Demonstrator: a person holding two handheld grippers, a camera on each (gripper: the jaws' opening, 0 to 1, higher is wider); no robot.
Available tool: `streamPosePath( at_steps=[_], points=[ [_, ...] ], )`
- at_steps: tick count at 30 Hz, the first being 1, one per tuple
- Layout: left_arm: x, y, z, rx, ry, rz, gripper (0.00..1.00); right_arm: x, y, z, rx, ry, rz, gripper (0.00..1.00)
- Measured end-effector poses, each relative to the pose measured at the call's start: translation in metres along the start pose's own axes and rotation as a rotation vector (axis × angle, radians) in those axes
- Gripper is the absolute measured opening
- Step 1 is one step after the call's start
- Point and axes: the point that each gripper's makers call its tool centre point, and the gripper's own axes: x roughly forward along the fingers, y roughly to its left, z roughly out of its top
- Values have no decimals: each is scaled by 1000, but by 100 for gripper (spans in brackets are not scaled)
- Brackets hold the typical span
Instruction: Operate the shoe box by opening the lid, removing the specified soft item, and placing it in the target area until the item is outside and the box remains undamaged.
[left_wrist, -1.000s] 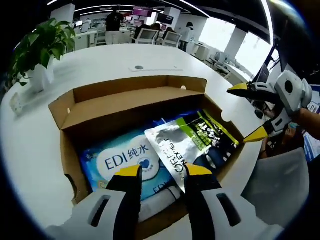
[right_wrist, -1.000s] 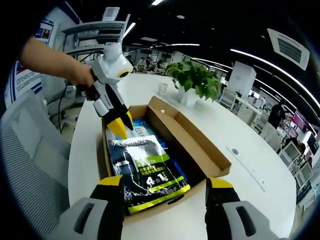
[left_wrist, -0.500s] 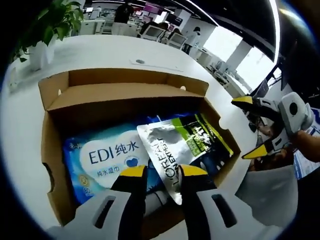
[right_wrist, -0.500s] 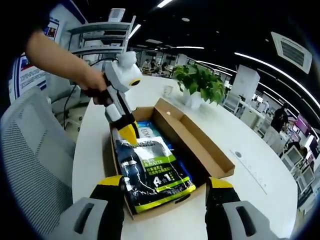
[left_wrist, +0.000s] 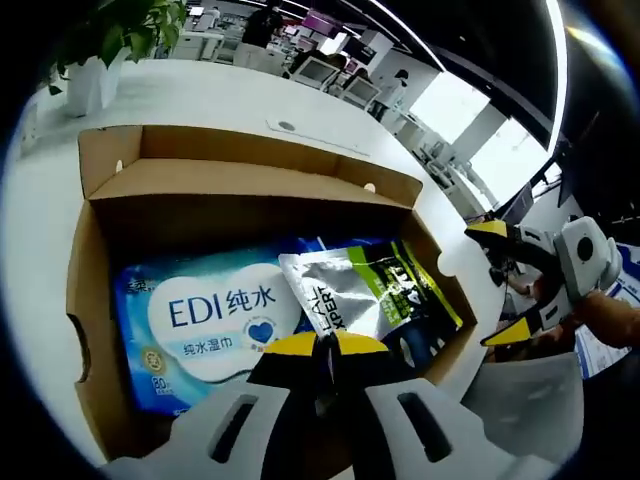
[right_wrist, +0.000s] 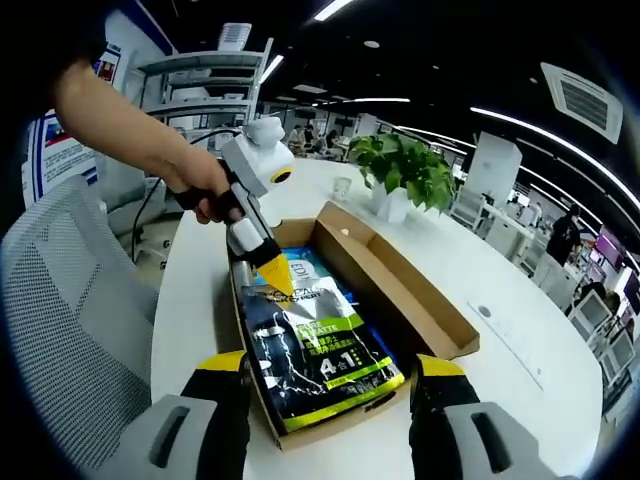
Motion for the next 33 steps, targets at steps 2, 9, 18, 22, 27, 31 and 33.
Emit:
streamPosePath(
  at_steps=[2, 9, 18, 22, 27, 31, 33],
  points=[
    [0, -1, 1, -1, 0, 1, 0, 1, 1, 0, 4, -1, 2, 63],
    [-8, -8, 8, -20, -11, -2, 0, 3, 3, 2, 6, -6, 0, 62],
    [-18, -22, 22, -16, -28, -2, 0, 8, 4, 5, 11, -11, -3, 61],
    [-22, -28, 25, -9, -32, -7, 0, 10, 6, 6, 19, -14, -4, 60],
    [-25, -34, 29, 6, -36, -11, 0, 15, 9, 9, 24, -20, -3, 59],
    [-28, -39, 36, 11, -47, -14, 0, 18, 10, 11, 24, -24, -10, 54],
    [-29, -42, 39, 24, -47, -13, 0, 19, 10, 12, 30, -25, -14, 54]
  ],
)
